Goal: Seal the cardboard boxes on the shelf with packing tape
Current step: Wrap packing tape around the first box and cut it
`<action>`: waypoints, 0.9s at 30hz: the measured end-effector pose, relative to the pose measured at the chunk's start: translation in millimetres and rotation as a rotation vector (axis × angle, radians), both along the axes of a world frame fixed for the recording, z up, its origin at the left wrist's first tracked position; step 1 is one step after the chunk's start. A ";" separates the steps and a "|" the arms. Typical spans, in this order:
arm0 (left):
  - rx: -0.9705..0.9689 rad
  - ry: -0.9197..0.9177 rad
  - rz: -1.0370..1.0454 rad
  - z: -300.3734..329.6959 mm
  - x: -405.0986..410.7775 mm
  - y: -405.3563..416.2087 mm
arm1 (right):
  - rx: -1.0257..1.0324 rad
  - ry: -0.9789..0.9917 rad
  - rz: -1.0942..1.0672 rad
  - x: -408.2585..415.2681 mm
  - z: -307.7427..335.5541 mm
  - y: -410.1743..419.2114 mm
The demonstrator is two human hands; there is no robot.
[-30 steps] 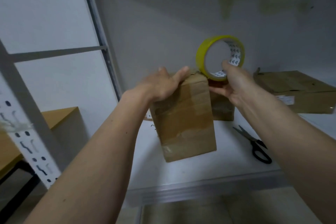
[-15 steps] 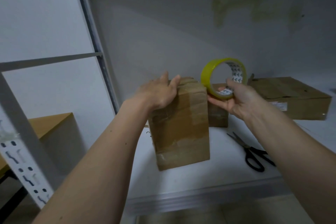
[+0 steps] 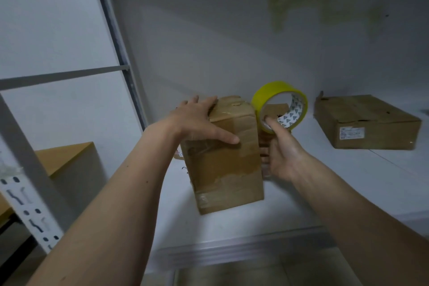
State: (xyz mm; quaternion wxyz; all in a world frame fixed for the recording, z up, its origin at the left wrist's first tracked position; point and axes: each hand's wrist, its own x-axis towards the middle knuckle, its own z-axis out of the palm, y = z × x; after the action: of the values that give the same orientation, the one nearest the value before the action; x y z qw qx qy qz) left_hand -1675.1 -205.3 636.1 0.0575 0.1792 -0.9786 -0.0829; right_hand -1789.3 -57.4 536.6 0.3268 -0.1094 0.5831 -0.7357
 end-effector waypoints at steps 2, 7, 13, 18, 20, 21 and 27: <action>0.024 -0.002 -0.013 -0.2 2.7 -2.6 | -0.007 0.029 0.010 3.6 2.1 -4.1; 0.070 0.092 0.027 -4.9 15.5 -15.4 | 0.003 0.133 -0.040 12.1 23.3 -19.4; 0.161 0.022 0.138 4.6 49.5 -37.3 | 0.025 0.346 -0.023 31.9 40.6 -40.7; 0.423 0.066 -0.010 5.1 54.3 -61.7 | 0.083 0.499 0.025 49.2 53.7 -53.3; 0.480 0.228 -0.066 -5.5 54.4 -67.0 | 0.114 0.528 -0.003 56.9 58.5 -50.4; 0.472 0.309 -0.081 -9.2 53.3 -68.1 | 0.111 0.533 -0.023 60.3 62.5 -47.4; 0.685 0.874 -0.150 -58.6 42.8 -38.1 | 0.215 0.882 -0.222 70.9 106.0 -33.4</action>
State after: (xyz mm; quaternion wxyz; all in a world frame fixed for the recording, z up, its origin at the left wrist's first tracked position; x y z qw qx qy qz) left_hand -1632.3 -243.4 577.4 0.3902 0.0666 -0.7911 -0.4663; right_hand -1718.3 -90.8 642.6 -0.0235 -0.3139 0.7475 -0.5849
